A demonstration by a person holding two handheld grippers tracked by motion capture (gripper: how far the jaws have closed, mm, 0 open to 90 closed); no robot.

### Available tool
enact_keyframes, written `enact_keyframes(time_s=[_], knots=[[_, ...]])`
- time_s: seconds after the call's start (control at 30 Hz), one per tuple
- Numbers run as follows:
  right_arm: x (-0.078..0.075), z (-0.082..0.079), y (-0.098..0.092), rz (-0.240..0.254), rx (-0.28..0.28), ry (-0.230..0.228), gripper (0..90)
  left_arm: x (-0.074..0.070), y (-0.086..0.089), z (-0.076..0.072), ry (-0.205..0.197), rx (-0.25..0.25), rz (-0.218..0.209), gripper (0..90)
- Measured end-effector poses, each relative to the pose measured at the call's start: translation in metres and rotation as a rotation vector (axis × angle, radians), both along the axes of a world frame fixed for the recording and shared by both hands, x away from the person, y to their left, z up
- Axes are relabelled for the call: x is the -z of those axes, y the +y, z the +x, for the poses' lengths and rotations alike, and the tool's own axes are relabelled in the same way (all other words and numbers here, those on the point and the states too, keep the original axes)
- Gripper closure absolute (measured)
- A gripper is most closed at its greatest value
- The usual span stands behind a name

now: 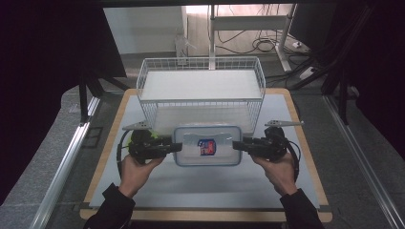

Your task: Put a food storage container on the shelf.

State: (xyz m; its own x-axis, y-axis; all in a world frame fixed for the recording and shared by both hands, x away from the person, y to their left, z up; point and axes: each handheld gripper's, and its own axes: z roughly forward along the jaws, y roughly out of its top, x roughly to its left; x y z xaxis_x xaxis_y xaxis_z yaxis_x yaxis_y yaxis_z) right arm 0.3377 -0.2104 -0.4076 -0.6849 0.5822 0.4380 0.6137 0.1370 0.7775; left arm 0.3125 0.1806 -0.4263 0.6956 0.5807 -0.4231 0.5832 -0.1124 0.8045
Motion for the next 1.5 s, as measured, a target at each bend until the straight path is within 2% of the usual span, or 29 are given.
enact_keyframes(time_s=[0.17,0.5,0.77,0.9,1.07,1.2,1.23,1.5], knots=[[-0.013,0.009,0.003,0.012,0.005,-0.013,53.1,-0.019,0.004,0.01,-0.018,-0.006,-0.002,51.2],[-0.041,0.026,0.01,0.019,0.009,-0.043,52.9,-0.044,0.011,0.025,-0.038,-0.018,-0.016,51.4],[-0.054,0.042,0.016,0.044,0.002,-0.031,52.9,-0.062,0.018,0.036,-0.051,-0.036,-0.025,51.7],[-0.062,0.054,0.02,0.073,0.004,-0.028,53.0,-0.073,0.026,0.048,-0.064,-0.031,-0.052,52.7],[-0.074,0.064,0.024,0.072,0.008,-0.043,52.9,-0.081,0.03,0.058,-0.063,-0.032,-0.062,52.8],[-0.083,0.07,0.027,0.065,0.015,-0.056,52.9,-0.087,0.031,0.065,-0.062,-0.03,-0.064,52.8],[-0.089,0.075,0.028,0.063,0.016,-0.06,52.9,-0.093,0.032,0.071,-0.065,-0.029,-0.064,52.7],[-0.106,0.094,0.028,0.077,0.027,-0.051,52.7,-0.112,0.032,0.091,-0.068,-0.027,-0.06,52.7]])
